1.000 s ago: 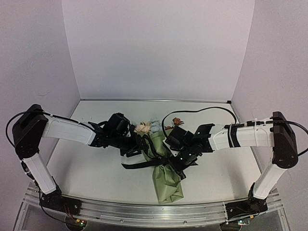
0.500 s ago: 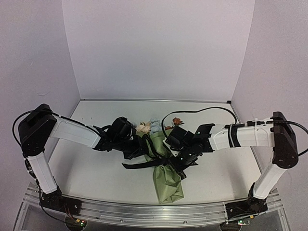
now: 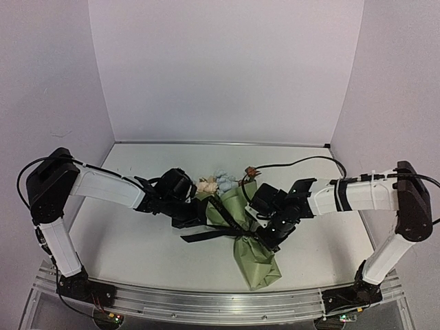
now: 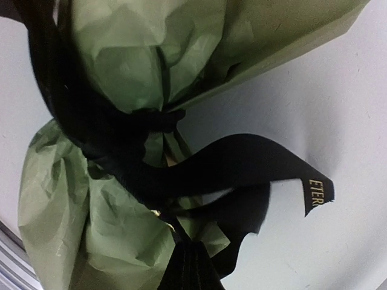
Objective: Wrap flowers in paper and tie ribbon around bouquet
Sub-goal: Tie the half-tied ribbon around the folded bouquet.
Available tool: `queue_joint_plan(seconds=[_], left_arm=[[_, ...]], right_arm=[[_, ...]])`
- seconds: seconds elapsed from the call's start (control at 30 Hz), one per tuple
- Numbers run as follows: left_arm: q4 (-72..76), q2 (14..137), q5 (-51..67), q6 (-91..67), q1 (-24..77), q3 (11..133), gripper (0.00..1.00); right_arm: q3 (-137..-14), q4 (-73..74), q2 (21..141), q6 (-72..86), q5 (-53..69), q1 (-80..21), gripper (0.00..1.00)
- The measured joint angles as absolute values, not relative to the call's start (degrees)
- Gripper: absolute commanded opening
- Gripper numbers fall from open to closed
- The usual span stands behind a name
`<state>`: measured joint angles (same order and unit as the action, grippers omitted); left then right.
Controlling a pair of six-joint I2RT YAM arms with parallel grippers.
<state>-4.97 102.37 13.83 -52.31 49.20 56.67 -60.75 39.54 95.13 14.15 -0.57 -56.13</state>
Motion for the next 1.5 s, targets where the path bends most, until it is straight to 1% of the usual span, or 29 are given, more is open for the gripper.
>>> queue_joint_plan(seconds=[0.17,0.3,0.47,0.57,0.7,0.8,0.93,1.1,1.27,1.5], left_arm=[[-6.1,102.1,13.8,-49.5,49.2,56.5,0.0],[-5.4,99.9,14.7,-48.4,48.0,53.7,0.0],[-4.9,97.3,16.7,-47.0,44.6,50.4,0.0],[-5.0,95.9,17.7,-45.8,41.5,48.7,0.0],[-6.6,94.4,18.1,-43.4,35.8,47.9,0.0],[-8.1,93.8,18.1,-41.6,32.9,47.9,0.0],[-8.7,93.4,19.2,-40.2,31.6,47.9,0.0],[-8.1,92.9,21.8,-39.9,30.1,46.8,0.0],[-7.7,92.8,24.5,-39.9,28.1,44.4,0.0],[-7.5,92.7,28.5,-39.9,23.9,42.3,0.0]], right_arm=[[-56.4,37.9,95.1,14.6,-1.2,-55.5,0.0],[-54.2,36.1,94.4,15.7,-1.1,-54.9,0.0],[-54.0,33.5,92.7,18.3,2.5,-54.9,0.0],[-55.8,32.5,92.6,21.0,5.6,-56.4,0.0],[-61.1,31.8,93.5,24.3,8.7,-58.9,0.0],[-66.1,32.7,94.5,24.4,8.8,-59.6,0.0],[-70.1,35.8,94.8,22.6,7.2,-59.5,0.0],[-69.5,36.3,97.2,21.1,7.2,-59.5,0.0],[-66.6,31.9,100.7,22.7,9.1,-60.3,0.0],[-65.2,26.8,101.0,24.1,8.8,-61.6,0.0]])
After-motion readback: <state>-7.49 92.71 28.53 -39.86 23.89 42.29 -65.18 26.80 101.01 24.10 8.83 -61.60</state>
